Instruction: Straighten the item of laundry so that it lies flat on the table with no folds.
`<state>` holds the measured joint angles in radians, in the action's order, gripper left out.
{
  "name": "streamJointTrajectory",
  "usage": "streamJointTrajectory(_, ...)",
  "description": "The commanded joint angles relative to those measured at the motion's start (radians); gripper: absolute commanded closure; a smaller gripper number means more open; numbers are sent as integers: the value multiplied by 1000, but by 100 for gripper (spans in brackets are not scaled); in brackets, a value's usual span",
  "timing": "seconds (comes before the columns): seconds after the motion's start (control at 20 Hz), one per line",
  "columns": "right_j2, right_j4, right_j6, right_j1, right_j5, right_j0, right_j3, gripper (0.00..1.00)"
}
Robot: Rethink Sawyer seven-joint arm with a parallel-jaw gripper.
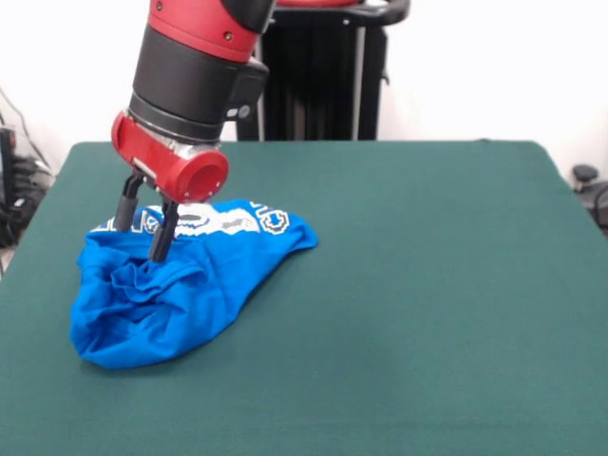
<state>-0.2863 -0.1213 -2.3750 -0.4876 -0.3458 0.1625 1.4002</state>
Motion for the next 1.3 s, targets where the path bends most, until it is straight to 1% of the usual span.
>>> streamJointTrajectory(0.05,130,36,-138,109,84,-24,88,0)
streamJointTrajectory(0.4,115,38,-148,139,125,-35,87,0)
streamJointTrajectory(0.8,127,31,-134,153,163,-25,112,0)
streamJointTrajectory(0.85,130,29,-127,152,157,-23,114,0)
streamJointTrajectory(1.0,130,26,-90,148,79,-23,105,0)
streamJointTrajectory(1.2,124,34,-72,143,-5,-27,96,0)
streamJointTrajectory(1.3,100,34,-78,148,-33,-45,86,0)
